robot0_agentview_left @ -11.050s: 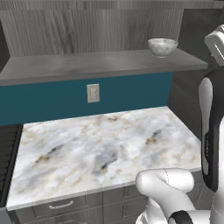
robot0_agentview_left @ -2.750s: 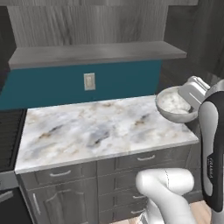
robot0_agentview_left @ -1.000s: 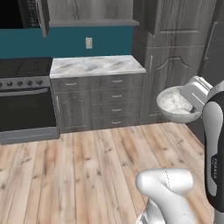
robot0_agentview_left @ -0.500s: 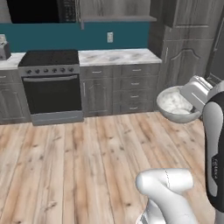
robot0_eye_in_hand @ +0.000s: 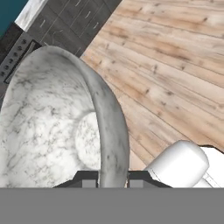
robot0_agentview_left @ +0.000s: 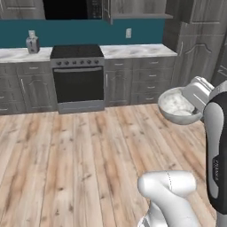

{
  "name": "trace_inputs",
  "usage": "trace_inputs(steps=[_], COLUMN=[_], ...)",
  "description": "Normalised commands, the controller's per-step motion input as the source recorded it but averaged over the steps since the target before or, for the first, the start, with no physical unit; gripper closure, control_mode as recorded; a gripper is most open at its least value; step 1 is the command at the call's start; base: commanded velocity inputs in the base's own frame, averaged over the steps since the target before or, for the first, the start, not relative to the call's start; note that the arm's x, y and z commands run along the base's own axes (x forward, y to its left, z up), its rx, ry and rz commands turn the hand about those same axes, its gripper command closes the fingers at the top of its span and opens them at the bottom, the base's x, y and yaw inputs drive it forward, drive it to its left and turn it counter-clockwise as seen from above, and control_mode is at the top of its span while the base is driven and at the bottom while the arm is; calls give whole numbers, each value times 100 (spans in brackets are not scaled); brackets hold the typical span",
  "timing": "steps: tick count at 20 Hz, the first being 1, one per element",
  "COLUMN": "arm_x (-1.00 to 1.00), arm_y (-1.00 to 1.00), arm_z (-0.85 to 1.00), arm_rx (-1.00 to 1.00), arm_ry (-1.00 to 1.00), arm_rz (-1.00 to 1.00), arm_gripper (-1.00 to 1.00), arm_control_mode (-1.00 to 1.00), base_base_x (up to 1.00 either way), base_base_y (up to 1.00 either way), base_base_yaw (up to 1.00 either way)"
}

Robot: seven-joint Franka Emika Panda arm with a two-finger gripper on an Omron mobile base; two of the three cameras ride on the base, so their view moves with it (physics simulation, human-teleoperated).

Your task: Take the smaller bowl and place it next to the appetizer plate on the dining counter , and place the larger bowl next to the plate with cooked food.

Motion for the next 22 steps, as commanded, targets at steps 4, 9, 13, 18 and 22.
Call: trace_inputs(steps=[4, 9, 13, 18, 22], arm_x=[0, 0, 0, 0, 0], arm_y=[0, 0, 0, 0, 0], arm_z=[0, 0, 0, 0, 0], arm_rx=[0, 0, 0, 0, 0], arm_ry=[0, 0, 0, 0, 0], arm_rz=[0, 0, 0, 0, 0], arm_gripper=[100, 100, 100, 100, 100], arm_control_mode=[100, 100, 100, 100, 100], base_base_x=[-100, -100, -100, -100, -100], base_base_y=[98, 98, 91, 75, 53], base_base_yaw=[0, 0, 0, 0, 0])
